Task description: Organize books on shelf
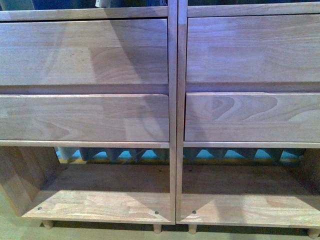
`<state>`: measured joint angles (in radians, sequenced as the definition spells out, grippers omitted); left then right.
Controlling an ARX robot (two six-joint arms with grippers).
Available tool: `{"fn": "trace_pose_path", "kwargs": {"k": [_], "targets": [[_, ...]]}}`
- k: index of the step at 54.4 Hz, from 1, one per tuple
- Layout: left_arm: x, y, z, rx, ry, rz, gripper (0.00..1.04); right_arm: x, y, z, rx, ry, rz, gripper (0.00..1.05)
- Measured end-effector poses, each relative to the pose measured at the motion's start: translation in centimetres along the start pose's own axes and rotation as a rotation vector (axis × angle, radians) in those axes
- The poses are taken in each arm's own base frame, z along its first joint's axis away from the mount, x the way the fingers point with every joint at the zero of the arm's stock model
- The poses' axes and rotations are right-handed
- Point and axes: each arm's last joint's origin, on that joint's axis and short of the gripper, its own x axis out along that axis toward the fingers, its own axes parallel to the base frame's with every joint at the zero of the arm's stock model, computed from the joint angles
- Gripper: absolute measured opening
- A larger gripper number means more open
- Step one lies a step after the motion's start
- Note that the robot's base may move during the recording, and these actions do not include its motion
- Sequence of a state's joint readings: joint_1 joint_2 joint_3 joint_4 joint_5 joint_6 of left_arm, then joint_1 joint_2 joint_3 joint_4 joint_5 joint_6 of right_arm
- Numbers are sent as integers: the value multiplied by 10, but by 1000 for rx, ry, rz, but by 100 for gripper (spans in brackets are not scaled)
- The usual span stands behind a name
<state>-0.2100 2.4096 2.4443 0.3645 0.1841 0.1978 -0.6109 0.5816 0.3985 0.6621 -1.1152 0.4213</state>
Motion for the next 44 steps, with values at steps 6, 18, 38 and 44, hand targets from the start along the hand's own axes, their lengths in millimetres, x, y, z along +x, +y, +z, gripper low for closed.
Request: {"fn": "trace_pose_path", "kwargs": {"k": [6,18,38,44], "targets": [[-16,-1,10,-18,-5,2,97,0,0,0,0,0,0,98],[-59,-6,27,-60,57,5,97,0,0,0,0,0,0,98],[-191,-7,69,-159,113,155,97,0,0,0,0,0,0,98],[-200,-5,79,-164,86,166,97,0,0,0,0,0,0,98]]}}
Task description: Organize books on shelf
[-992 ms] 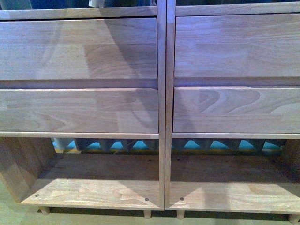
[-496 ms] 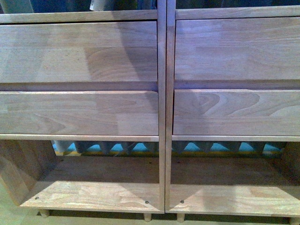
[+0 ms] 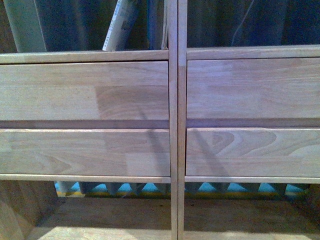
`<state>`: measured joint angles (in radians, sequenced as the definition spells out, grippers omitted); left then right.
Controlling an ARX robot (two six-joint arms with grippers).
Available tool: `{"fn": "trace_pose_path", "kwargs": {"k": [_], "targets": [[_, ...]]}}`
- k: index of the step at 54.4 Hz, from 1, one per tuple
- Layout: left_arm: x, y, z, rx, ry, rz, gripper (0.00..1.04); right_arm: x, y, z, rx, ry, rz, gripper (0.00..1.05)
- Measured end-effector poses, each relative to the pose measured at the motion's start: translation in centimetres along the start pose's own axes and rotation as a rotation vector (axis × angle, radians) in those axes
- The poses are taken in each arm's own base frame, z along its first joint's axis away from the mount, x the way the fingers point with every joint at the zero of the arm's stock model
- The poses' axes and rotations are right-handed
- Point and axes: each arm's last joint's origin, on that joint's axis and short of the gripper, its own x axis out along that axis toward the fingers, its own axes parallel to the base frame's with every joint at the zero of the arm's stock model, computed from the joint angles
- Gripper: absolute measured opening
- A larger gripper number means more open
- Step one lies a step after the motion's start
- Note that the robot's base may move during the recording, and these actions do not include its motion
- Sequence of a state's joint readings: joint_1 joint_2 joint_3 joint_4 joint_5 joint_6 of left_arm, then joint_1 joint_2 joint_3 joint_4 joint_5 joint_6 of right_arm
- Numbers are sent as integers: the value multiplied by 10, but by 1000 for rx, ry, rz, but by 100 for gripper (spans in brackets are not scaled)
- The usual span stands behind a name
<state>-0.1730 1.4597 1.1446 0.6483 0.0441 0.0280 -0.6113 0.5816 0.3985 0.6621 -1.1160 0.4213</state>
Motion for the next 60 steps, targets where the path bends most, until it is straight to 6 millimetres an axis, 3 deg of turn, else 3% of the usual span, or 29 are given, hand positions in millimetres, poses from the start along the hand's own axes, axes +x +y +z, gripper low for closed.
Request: {"fn": "trace_pose_path", "kwargs": {"k": [4,8,15,19,23,29,35,47,60], "targets": [[0,0,-4,-1,12,0,97,0,0,0,0,0,0,98],[-5,1,-13,-7,171,122,87,0,0,0,0,0,-1,98],[-45,7,-38,0,315,196,66,0,0,0,-7,-6,-18,97],[-69,10,-49,1,316,206,54,4,5,3,23,-11,-244,87],[-90,12,-60,1,316,207,41,2,11,-14,43,94,-444,74],[-117,12,-75,-1,327,203,24,-3,19,-42,17,179,-557,57],[-142,12,-89,-3,337,197,4,-3,25,-61,-7,203,-564,38],[-180,14,-105,-7,345,194,3,-13,39,-85,-25,216,-561,2],[-212,18,-115,-6,343,205,3,-10,52,-102,-32,213,-543,3]]}}
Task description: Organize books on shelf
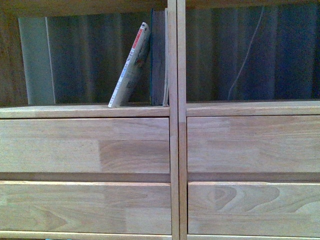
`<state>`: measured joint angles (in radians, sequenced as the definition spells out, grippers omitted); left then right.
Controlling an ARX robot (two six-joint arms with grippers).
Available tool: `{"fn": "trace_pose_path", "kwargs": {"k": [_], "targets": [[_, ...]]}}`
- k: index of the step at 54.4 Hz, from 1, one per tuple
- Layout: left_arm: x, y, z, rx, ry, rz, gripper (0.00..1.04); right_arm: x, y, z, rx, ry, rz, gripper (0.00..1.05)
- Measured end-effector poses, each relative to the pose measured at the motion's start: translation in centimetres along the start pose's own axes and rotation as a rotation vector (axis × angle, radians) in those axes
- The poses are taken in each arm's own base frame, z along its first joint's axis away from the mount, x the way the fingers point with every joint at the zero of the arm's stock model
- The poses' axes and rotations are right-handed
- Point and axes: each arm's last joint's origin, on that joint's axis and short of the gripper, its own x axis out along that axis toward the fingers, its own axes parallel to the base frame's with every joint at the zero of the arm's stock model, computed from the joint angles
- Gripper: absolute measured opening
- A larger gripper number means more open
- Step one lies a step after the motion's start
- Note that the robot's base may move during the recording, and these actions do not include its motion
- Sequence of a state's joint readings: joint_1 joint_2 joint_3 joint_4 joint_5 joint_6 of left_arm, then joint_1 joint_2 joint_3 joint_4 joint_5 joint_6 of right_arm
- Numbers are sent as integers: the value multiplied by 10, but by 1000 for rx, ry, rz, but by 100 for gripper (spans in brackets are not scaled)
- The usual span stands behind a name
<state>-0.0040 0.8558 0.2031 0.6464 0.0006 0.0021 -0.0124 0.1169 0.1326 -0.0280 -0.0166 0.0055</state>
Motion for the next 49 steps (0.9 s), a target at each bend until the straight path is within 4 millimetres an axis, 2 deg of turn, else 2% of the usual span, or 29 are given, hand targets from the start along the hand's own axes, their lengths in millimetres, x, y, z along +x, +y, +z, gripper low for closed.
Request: {"fn": "trace_pose_path", "kwargs": {"k": [22,39,49], "targets": [[-30,0,-19,0,-2,0,3,0,0,-16,0,-4,-4,3],[-44,0,-28,0,-14,0,3,-1,0,-30,0,-10,-3,3],[-50,0,-32,0,-16,1,3,-1,0,-29,0,-16,-4,3]]}}
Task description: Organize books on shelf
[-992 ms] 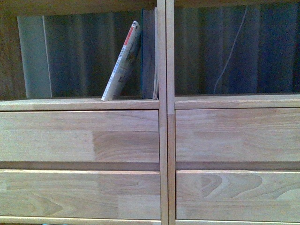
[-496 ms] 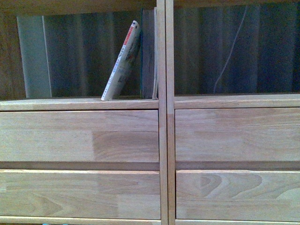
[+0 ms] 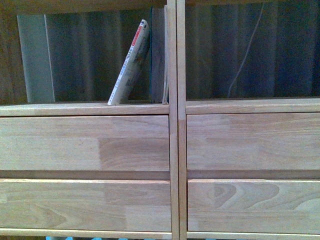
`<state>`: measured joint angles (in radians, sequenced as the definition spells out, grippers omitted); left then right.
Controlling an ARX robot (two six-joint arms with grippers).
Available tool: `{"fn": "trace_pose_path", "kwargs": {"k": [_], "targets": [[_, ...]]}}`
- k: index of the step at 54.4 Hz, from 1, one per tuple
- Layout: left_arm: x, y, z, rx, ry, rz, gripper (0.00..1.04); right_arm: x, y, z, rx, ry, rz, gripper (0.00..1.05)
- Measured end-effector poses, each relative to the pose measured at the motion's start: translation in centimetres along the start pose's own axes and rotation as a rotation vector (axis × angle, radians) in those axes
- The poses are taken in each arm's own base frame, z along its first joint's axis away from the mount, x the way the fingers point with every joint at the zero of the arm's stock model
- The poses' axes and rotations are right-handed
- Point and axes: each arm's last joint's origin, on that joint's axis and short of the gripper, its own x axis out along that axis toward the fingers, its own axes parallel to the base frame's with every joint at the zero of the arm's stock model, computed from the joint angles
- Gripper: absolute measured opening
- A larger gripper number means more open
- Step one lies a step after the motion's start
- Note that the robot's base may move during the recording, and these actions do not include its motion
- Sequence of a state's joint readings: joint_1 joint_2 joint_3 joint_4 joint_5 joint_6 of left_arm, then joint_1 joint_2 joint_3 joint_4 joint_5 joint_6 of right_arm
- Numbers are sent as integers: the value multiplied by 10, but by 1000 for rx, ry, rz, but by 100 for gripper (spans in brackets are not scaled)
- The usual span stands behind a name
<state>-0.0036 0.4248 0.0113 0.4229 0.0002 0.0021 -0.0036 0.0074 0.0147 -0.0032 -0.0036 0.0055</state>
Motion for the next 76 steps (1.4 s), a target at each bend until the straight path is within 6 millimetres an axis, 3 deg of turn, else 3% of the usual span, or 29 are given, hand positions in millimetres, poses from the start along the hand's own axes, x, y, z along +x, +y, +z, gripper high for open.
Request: {"fn": "trace_pose_path", "kwargs": {"k": [42,60,63,76], "targets": [[-26,0,-3,0,11,0,3,0,0,0,0,-1,0,3],[-27,0,-2,0,3,0,3,0,0,0,0,-2,0,3],[-27,0,-2,0,3,0,9,0,0,0,-2,-2,0,4],[-27,0,-2,0,3,0,53,0,0,0,-2,-2,0,48]]}}
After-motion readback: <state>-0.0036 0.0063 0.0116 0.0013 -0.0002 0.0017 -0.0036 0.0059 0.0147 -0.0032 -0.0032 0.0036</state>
